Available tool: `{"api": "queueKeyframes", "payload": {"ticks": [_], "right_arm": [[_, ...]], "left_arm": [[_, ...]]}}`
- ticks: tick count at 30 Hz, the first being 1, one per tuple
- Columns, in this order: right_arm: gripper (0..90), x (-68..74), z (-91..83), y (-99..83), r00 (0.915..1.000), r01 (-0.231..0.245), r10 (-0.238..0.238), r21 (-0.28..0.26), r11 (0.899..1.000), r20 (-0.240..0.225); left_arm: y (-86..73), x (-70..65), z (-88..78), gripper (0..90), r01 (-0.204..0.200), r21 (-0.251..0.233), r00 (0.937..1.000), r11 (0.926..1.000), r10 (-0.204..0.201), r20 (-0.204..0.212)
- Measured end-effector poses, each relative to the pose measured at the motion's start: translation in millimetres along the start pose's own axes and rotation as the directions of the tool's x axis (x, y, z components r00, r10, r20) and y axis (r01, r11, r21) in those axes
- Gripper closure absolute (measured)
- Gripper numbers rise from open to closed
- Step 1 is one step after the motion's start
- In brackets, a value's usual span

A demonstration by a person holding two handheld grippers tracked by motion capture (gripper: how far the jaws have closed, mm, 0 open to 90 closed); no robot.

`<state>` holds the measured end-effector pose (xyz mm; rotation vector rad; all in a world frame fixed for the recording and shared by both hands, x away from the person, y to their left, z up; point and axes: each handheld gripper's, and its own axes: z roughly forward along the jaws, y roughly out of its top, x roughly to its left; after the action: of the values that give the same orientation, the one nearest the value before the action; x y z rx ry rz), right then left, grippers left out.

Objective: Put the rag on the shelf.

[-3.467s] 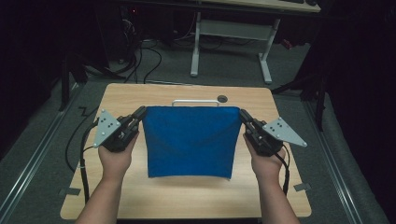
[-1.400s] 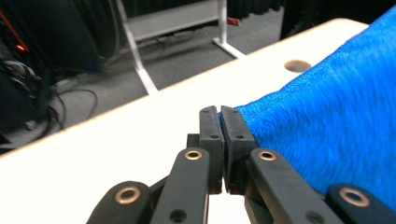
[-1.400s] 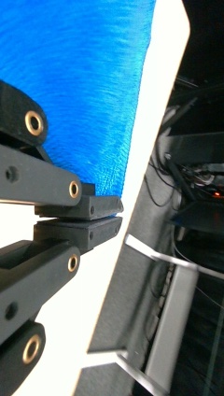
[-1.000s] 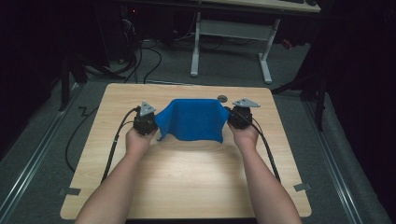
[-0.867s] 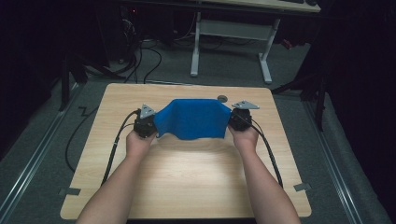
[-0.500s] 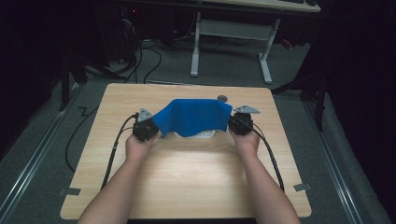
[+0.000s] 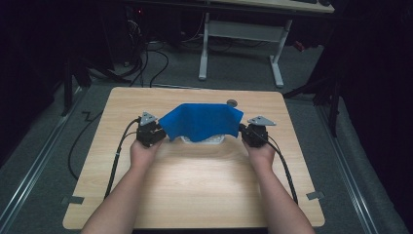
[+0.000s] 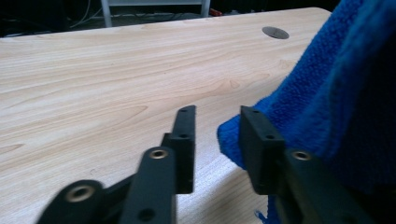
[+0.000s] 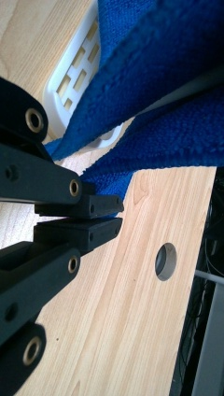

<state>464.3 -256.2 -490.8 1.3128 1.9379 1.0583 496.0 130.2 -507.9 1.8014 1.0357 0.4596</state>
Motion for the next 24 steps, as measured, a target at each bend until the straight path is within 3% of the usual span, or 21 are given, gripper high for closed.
{"api": "queueKeyframes", "payload": {"ticks": [6,13,19,22,24], "right_arm": [[75.3,-0.1,-4.5,1.7,1.0,-0.003,0.003,-0.002,1.0,-0.001],[74.7,-7.4,-12.9,-1.6,0.9994,-0.026,0.026,-0.018,1.0,0.025],[74.6,-14.7,-20.6,-6.5,0.9988,-0.028,0.028,0.004,1.0,0.04],[74.6,-16.7,-28.0,-7.9,0.9985,-0.033,0.034,-0.026,0.999,0.043],[74.3,-18.0,-30.7,-9.9,0.9985,-0.032,0.032,-0.018,0.999,0.044]], "left_arm": [[1.2,1.9,-11.2,55.5,0.002,-0.023,0.9994,0.9997,-0.002,-0.034],[-1.4,4.5,-22.2,51.6,0.004,-0.022,0.9991,0.9997,-0.005,-0.041],[-6.4,6.5,-34.3,50.9,0.006,-0.047,0.9987,0.9989,-0.008,-0.05],[-12.6,9.2,-43.8,50.6,0.005,-0.046,0.9982,0.9989,-0.007,-0.059],[-16.2,9.9,-48.1,50.5,0.001,-0.044,0.9979,0.9991,-0.004,-0.065]]}}
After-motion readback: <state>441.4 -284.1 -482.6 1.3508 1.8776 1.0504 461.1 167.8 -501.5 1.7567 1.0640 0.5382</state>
